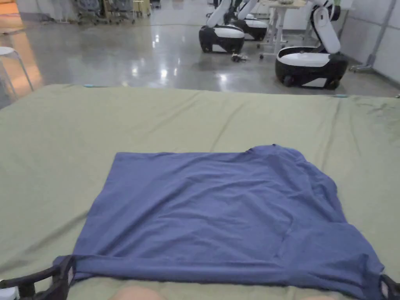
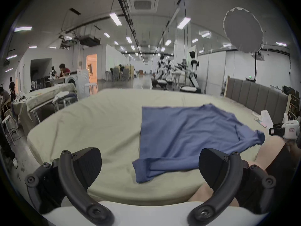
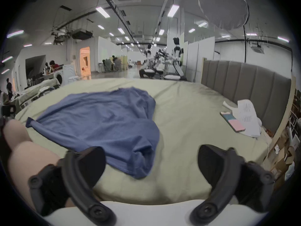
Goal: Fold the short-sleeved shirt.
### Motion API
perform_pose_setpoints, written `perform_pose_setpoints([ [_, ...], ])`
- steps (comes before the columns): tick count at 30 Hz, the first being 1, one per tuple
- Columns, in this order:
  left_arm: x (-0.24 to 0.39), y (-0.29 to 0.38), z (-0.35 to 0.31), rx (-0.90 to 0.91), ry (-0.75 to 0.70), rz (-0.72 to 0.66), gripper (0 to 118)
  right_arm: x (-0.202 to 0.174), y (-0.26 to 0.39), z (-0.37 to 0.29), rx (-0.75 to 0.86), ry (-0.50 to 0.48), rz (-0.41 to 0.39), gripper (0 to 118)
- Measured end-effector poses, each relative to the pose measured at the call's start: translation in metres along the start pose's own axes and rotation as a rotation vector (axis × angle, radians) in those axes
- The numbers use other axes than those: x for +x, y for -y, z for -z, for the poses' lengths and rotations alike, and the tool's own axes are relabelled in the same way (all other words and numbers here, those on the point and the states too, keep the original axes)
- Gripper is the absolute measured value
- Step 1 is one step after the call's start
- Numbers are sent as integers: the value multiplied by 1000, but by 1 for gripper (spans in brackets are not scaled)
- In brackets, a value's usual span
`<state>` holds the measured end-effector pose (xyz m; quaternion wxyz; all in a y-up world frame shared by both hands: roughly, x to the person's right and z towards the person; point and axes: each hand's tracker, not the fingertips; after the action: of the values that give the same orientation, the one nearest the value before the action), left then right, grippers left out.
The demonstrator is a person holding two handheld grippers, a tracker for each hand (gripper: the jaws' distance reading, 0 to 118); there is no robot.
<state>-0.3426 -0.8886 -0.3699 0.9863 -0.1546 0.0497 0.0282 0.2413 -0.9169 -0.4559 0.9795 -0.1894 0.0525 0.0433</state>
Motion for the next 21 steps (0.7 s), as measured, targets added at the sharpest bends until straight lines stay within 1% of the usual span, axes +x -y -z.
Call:
perform_pose_setpoints([
  [1,2,-3,-10,-3,-4,-14,84,-4,-5,-10,33,-19,0,50],
  [2,4,-7,-19,12,0,-30,31,-11,-9,-17,70,2,-9,15],
  [3,5,-8,-26,31,9,-43,0,-20,-15,-24,64,21,-16,1],
  [4,8,-11,-29,22,-1,-40,0,-27,-20,-29,72,36,-20,0],
  [5,11,-4,-27,21,-50,-27,0,-32,-26,-35,108,59,-5,0],
  [7,9,0,-22,-16,38,-13,0,-38,-37,-39,98,-37,31,0],
  [9,6,6,-13,-8,0,-2,0,-50,-46,-41,118,3,-7,0],
  [10,2,8,-3,-32,2,-6,0,-54,-50,-42,123,9,-19,0],
  [11,-2,12,11,-104,4,-29,0,-54,-52,-40,122,1,-12,0],
  [12,-6,16,24,-164,-14,-71,5,-55,-55,-38,119,-6,7,0],
  [13,-12,16,34,-190,0,-105,42,-57,-58,-37,111,-14,25,0],
  [14,-17,20,48,-238,7,-135,82,-59,-60,-36,103,-20,35,0],
  [15,-21,26,63,-272,12,-159,110,-58,-58,-33,96,-24,37,0],
  [16,-23,31,74,-292,5,-178,117,-61,-58,-31,87,-25,28,0],
  [19,-26,35,100,-334,3,-176,112,-67,-58,-29,66,-37,8,0],
  [20,-26,37,105,-339,-3,-176,109,-69,-57,-29,63,-39,4,0],
  [21,-25,36,105,-341,6,-173,102,-71,-58,-28,55,-41,-2,0],
])
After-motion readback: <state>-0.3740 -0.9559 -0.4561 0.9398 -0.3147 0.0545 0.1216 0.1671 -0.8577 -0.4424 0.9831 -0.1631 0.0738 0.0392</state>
